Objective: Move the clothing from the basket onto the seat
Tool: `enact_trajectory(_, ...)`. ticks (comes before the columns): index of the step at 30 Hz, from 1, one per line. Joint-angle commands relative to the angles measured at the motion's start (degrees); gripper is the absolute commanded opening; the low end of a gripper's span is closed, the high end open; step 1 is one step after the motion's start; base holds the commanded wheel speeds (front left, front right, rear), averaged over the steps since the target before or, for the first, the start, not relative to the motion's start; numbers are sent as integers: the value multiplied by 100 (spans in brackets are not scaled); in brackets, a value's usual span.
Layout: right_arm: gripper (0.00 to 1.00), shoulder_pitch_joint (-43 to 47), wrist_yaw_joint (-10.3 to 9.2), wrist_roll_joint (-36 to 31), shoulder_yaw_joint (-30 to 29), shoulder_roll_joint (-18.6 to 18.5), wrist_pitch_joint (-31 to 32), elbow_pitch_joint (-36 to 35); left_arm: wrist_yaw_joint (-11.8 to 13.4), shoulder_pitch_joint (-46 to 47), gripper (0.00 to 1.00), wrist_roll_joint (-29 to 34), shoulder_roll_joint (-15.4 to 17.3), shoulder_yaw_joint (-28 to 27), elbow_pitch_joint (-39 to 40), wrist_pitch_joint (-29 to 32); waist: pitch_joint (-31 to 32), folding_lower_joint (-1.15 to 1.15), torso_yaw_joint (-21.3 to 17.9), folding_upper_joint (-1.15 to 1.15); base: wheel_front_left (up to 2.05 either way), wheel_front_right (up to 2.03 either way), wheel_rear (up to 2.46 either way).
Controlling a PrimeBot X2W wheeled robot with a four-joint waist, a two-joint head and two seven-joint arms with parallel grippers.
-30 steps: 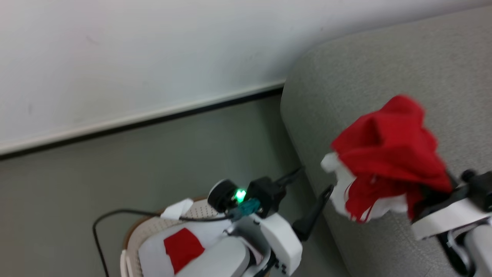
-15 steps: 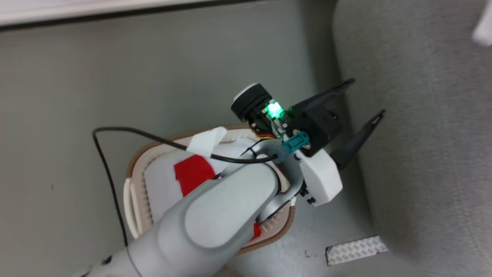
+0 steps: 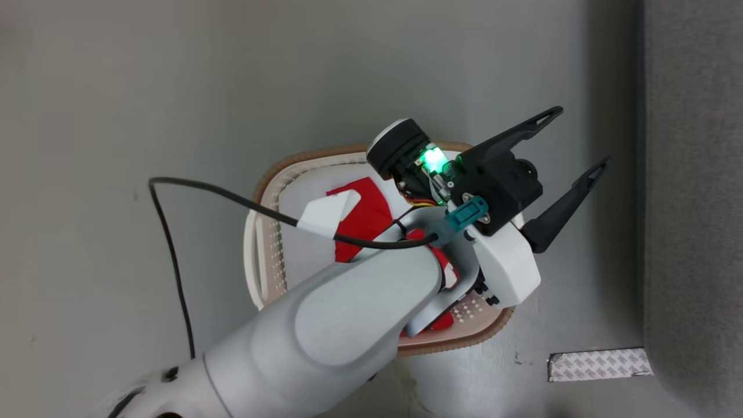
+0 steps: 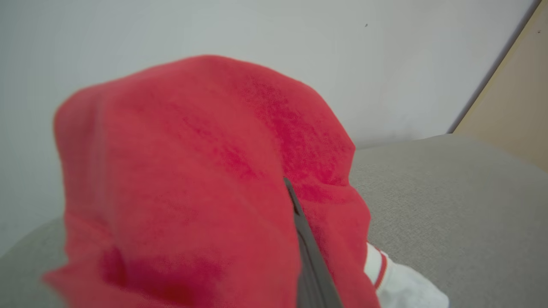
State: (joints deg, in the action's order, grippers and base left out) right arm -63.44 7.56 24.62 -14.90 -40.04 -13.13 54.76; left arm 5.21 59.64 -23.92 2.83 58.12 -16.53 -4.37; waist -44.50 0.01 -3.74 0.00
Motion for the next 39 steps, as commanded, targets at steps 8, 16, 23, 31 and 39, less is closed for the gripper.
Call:
enact_trajectory(8,100,436,-14,-378,-52,369,-201,472,125,-84,100,-269,16,66,-357,-217,193,-1,-21,0,0,0,0)
enact_trajectory(16,100,2028,-14,-425,15,927,-206,-1148,168,-499,100,-552,57,-52,-774,-576,1029,-1,-205,0,0,0,0)
enact_trajectory(23,100,3527,-14,-503,26,1614,-198,-2466,314,-1261,100,-874,281,-287,-963,-895,2014,-1,-251,0,0,0,0)
enact_trajectory(31,100,5015,-14,-737,424,2155,-200,-3493,522,-2386,100,-1225,519,-867,-912,-1080,3013,-1,34,0,0,0,0)
enact_trajectory(39,100,5850,-14,-1152,976,2755,-198,-4157,616,-3819,100,-754,794,-2146,-306,-1078,3720,-1,338,0,0,0,0)
